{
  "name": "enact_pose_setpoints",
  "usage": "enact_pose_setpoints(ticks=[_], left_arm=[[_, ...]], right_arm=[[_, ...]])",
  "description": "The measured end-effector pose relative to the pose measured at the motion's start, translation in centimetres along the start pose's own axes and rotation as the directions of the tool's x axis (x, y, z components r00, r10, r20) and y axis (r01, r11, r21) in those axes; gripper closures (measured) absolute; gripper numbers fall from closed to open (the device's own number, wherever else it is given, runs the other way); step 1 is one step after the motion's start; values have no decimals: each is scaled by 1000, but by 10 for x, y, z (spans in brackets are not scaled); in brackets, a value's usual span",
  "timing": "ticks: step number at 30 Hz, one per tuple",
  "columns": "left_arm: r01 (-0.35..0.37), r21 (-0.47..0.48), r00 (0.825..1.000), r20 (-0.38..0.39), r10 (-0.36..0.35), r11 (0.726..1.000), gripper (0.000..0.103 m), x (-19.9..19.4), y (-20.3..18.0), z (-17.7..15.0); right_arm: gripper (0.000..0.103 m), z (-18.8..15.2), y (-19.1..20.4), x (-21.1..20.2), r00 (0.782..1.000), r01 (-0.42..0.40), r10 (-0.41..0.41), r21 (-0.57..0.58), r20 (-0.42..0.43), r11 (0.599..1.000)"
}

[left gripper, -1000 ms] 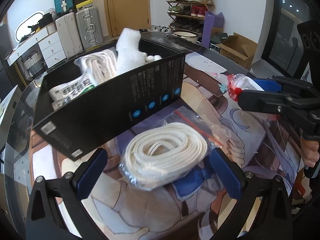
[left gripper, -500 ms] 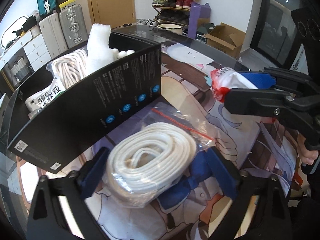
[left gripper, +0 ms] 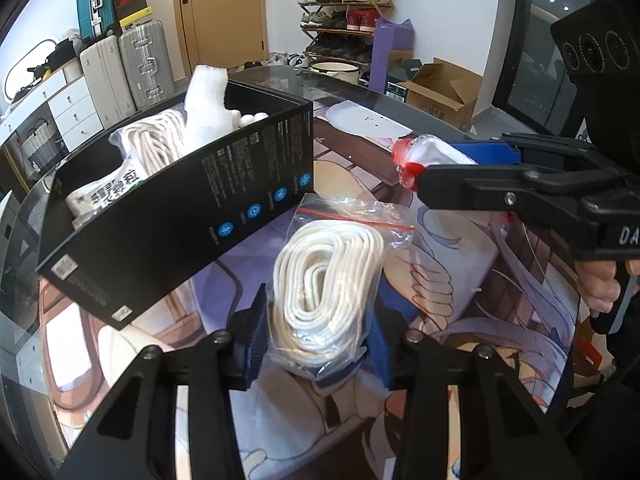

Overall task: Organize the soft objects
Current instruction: 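Lift the red-and-white packet with the right tool while the left tool grasps the white rope bag, then carry the packet in the right tool while the left tool carries the rope bag over the box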

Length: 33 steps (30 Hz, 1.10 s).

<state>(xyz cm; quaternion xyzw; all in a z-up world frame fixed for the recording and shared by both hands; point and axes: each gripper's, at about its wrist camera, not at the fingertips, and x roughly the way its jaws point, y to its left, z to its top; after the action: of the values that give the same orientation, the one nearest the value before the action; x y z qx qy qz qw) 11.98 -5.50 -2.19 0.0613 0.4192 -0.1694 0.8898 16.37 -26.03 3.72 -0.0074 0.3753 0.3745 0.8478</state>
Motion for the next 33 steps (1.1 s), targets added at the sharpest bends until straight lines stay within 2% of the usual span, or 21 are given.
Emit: enact_pose_setpoints(ticks=[14,24,33], left_arm=[[-27,-97,992,121,39,995,62,-43,19,-17],[-73,-157,971,213,106,985,61,-76,37,-16],[-103,-230,957,241,160,968,61,-87,50,-9]], right_arm=[[55,4,19,-17,997,-19,22,-46,72,999],[55,13,32,-28,989,-35,44,-70,138,997],[55,30,41,-21,984,-63,78,-95,163,994]])
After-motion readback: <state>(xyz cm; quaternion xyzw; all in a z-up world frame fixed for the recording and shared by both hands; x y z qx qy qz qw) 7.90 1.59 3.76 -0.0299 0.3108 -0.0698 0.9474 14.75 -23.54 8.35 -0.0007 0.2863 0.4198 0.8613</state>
